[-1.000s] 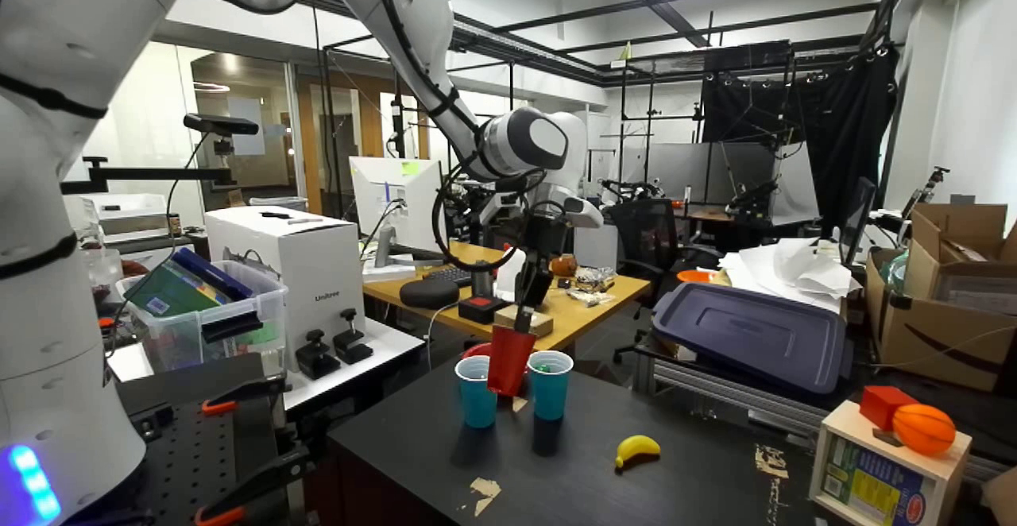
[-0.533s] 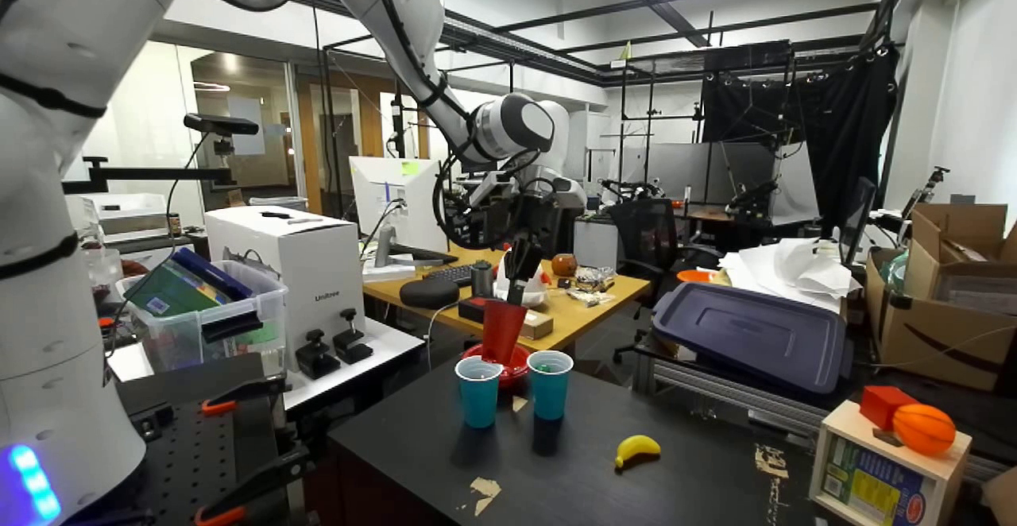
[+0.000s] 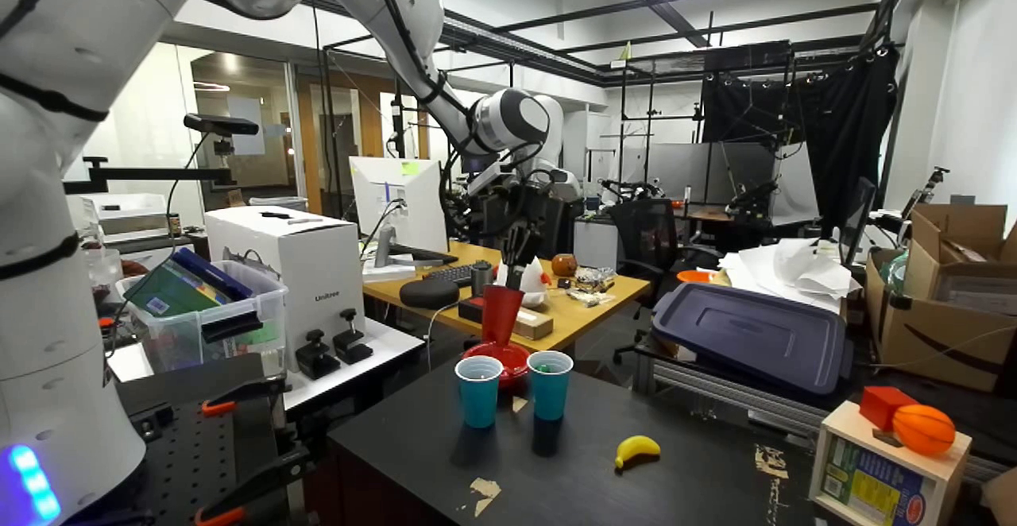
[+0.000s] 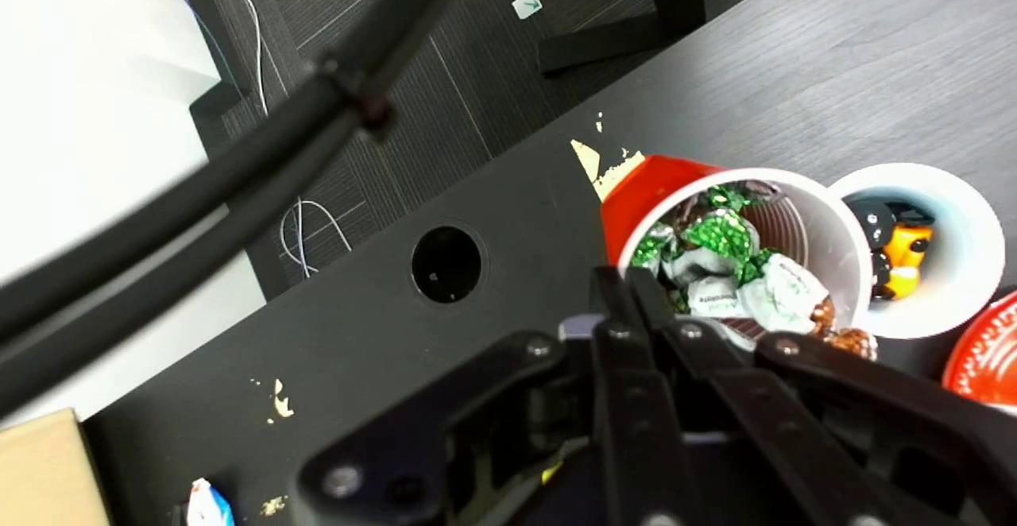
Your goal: Pour the things in the red cup into the red bowl
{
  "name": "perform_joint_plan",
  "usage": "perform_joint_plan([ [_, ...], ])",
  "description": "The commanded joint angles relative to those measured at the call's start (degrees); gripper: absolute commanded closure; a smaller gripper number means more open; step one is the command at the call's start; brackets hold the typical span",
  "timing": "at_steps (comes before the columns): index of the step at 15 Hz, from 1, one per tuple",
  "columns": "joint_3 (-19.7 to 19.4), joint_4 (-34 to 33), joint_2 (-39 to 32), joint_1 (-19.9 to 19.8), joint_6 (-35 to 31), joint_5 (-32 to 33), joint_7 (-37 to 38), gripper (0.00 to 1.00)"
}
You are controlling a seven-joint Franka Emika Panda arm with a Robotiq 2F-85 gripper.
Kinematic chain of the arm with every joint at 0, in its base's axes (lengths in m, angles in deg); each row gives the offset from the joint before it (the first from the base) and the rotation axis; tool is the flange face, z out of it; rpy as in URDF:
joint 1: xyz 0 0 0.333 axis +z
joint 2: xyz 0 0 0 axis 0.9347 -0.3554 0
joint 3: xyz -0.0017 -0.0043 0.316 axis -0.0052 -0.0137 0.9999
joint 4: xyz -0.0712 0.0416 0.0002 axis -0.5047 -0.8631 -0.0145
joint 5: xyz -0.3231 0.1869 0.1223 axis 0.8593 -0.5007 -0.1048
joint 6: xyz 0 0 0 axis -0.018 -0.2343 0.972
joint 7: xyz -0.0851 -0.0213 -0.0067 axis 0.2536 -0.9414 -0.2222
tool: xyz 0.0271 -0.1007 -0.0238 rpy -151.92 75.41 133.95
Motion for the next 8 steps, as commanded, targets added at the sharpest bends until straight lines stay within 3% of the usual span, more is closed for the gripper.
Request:
perform_joint_plan([
  [1,0.3,-3.4,-1.2,0.0,2.3,0.4,-2.1,0.99],
  [8,-0.8,3.2,2.6,-3.2,-8.1,-1.5,-1.0,0.99],
])
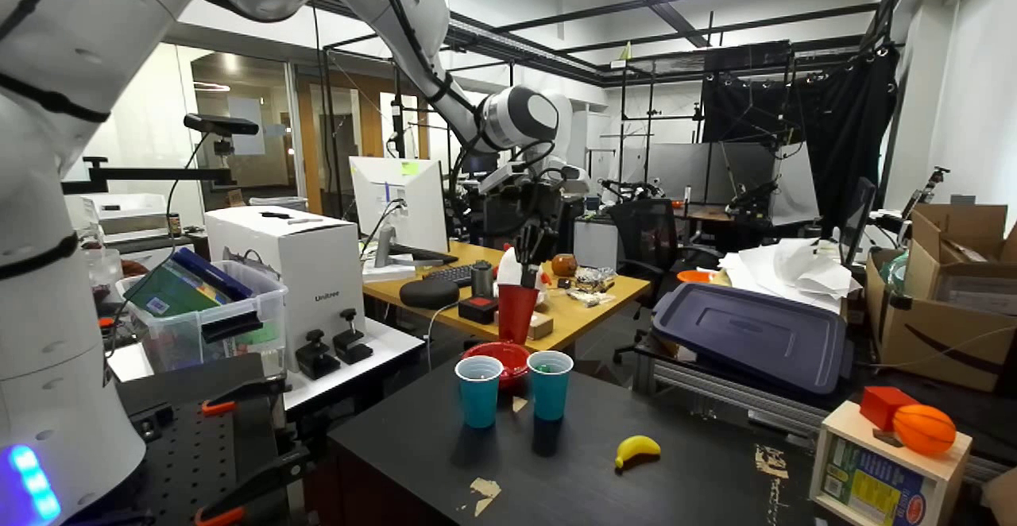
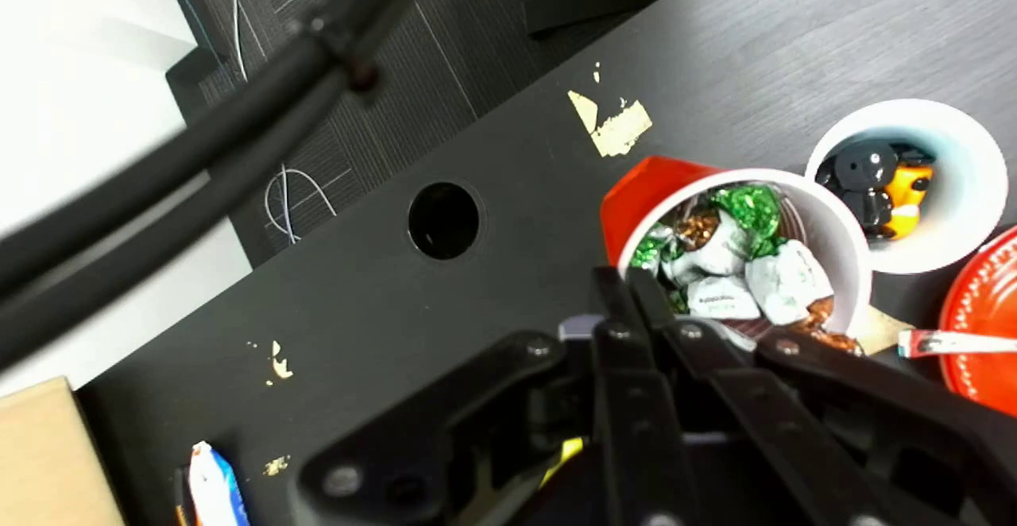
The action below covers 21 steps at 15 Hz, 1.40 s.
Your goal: Pour the things in the red cup into the red bowl
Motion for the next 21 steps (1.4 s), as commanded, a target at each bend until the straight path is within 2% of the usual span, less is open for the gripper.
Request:
perform_joint_plan([
  [1,-0.7,6.0,3.3,-2.7,-8.0,-1.7,0.3,0.99],
  [7,-2.5,13.2,2.7,-7.8,-23.3,-6.6,-0.4,0.99],
  [11,-2.1,14.8,0.0,-10.7,-31.3,-11.5,-2.1,0.99],
  [16,-1.3,13.0,-4.7,-12.9,-36.5,-17.0,-5.7,0.99],
  [21,0.4,10.0,-9.9,-14.6,-37.6,-20.8,-9.2,0.99],
])
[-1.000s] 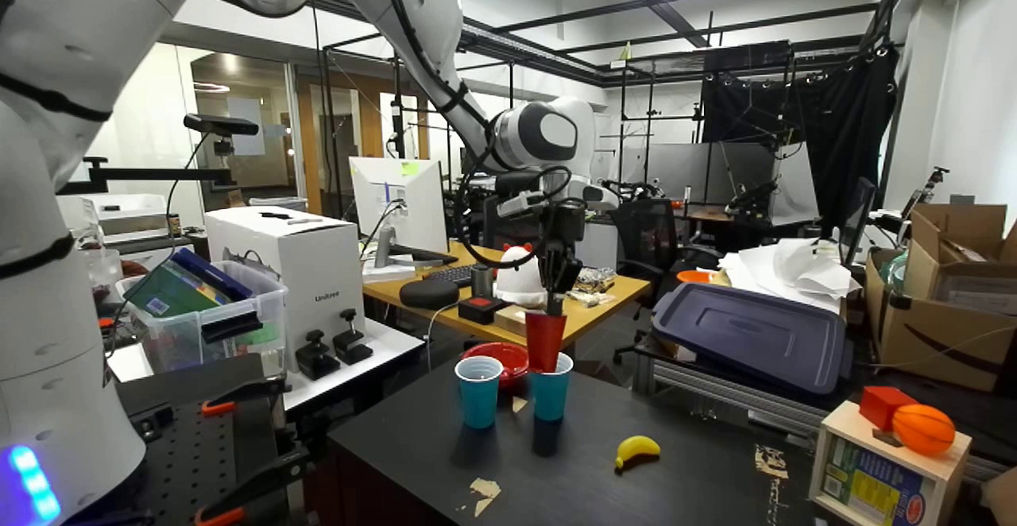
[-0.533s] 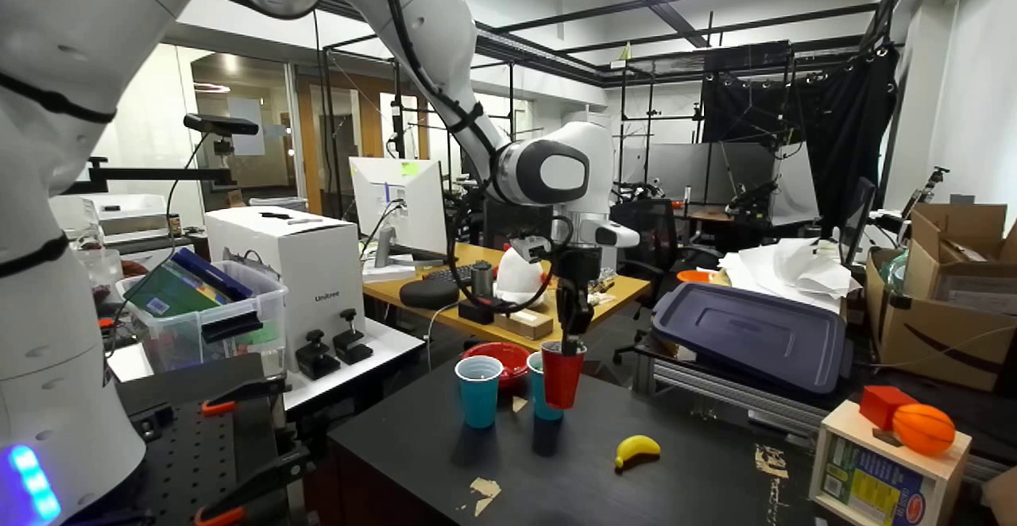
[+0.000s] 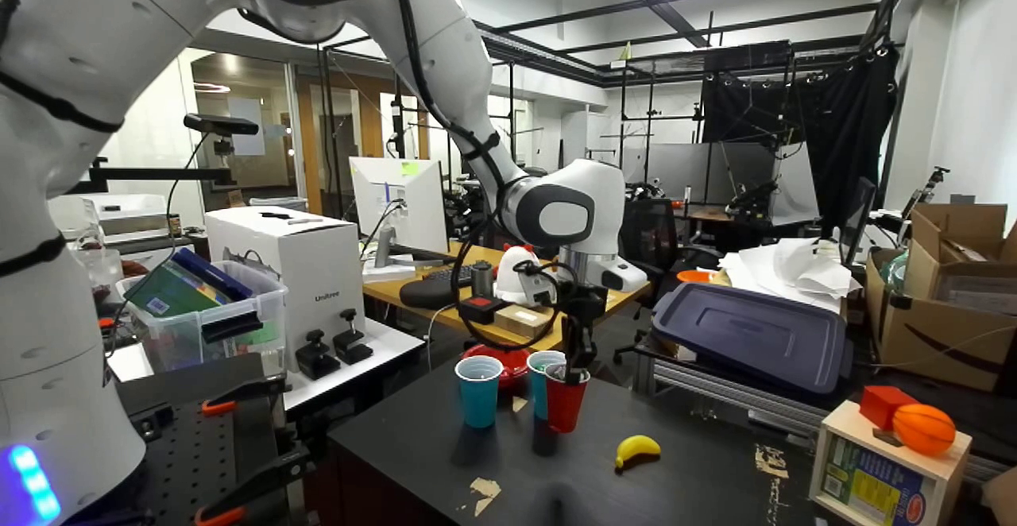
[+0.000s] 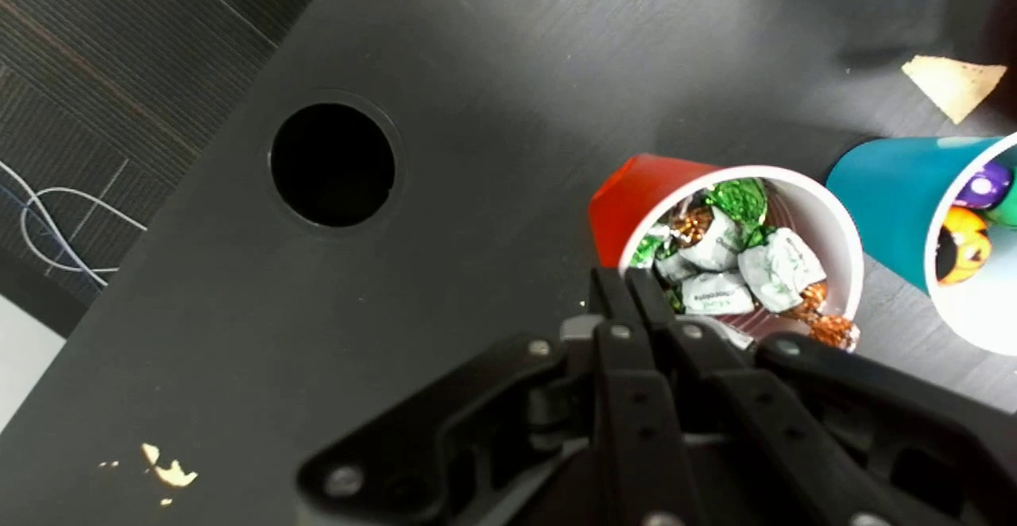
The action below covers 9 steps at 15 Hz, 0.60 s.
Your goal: Pour the things in the red cup into the red bowl
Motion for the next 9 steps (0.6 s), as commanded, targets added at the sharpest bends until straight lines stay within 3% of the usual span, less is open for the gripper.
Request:
perform_joint_plan([
  [1,1.7,-3.5,-4.0,-1.5,-0.4,-2.9,-2.8,0.99],
  [9,2.4,-11.5,-13.6,-1.8,0.4,-3.2,-4.3,0.99],
])
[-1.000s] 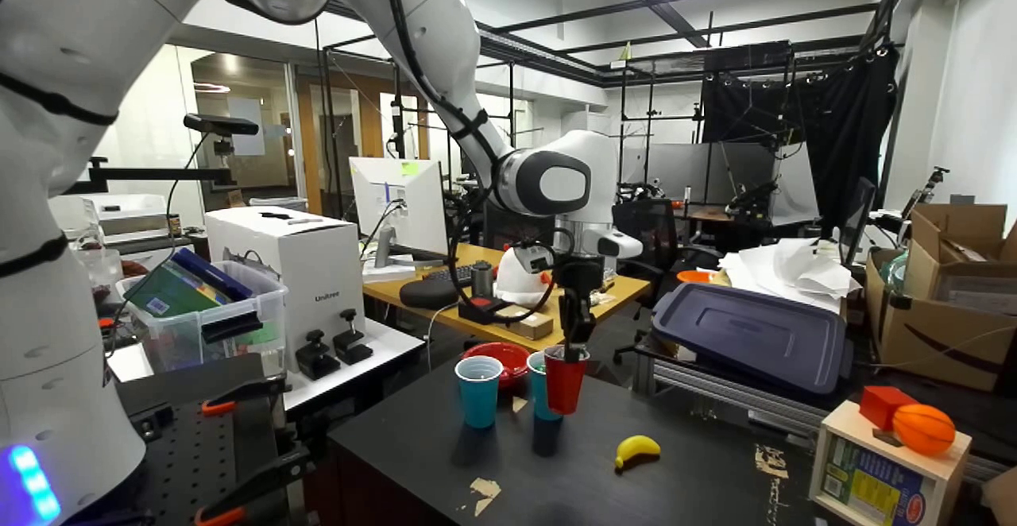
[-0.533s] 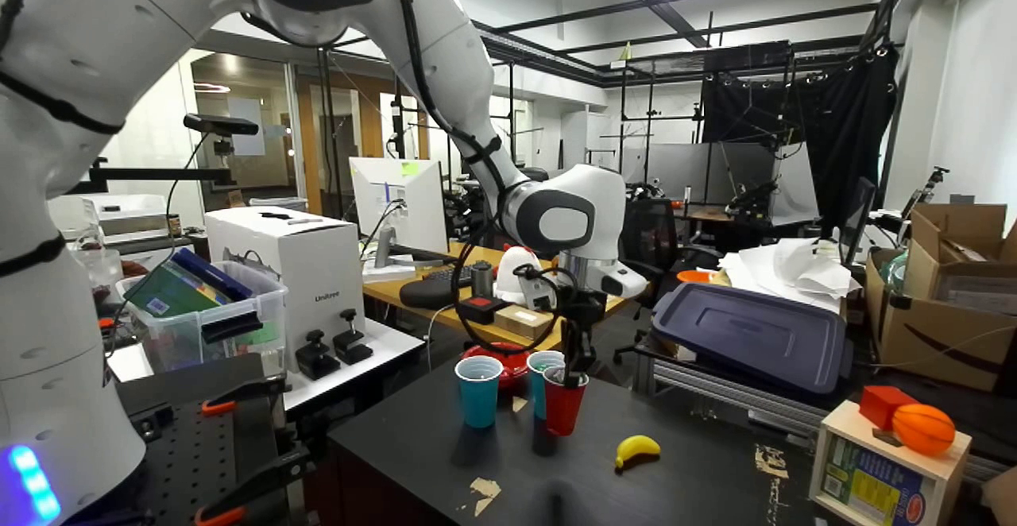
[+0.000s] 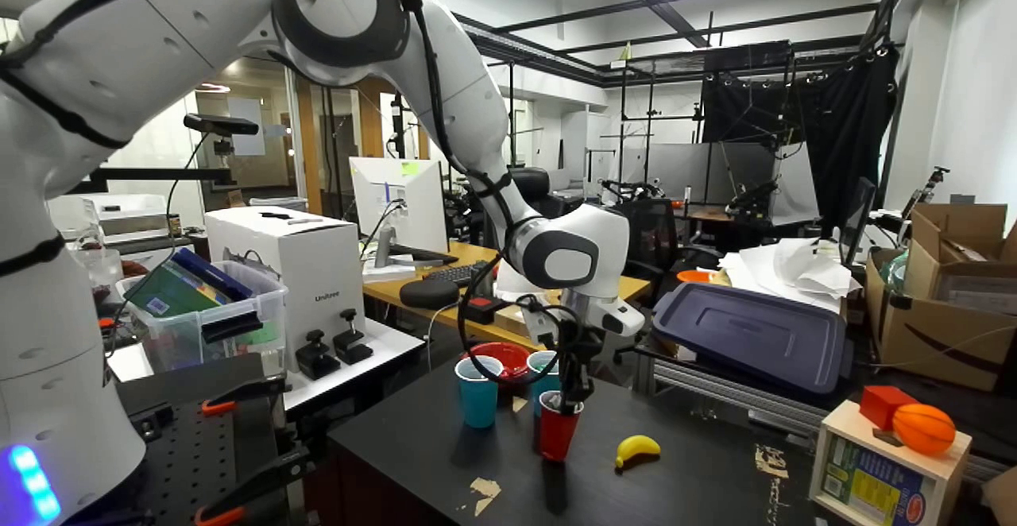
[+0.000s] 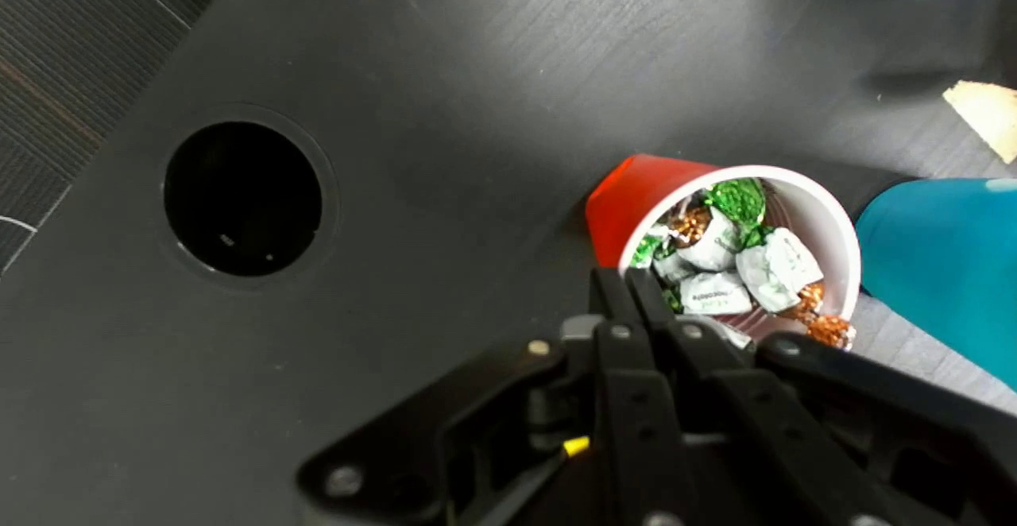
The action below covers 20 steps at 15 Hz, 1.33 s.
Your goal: Pour the things in the red cup into the red bowl
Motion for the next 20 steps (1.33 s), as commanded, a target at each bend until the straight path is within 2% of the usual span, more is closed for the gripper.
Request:
perform_joint_plan([
  [1,0.6,-4.5,-4.1,-0.9,0.5,-0.9,-1.8,0.99],
  [5,0.6,-7.0,-6.1,-1.2,0.8,-0.9,-1.7,0.99],
  [6,0.6,-7.3,-6.3,-1.3,0.8,-1.0,-1.7,0.71],
  [7,0.6,-7.6,-6.4,-1.4,0.7,-1.0,-1.7,0.71],
  [9,0.8,-7.7,-6.6,-1.6,0.6,-1.1,-1.9,0.57],
  [11,0.8,-7.7,-6.6,-1.5,0.6,-0.9,-2.2,0.89],
  [13,0.9,-7.5,-6.3,-1.5,0.4,-0.9,-2.4,0.98],
  [20,2.3,-5.5,-3.7,-1.8,-1.2,-1.5,-2.9,0.99],
])
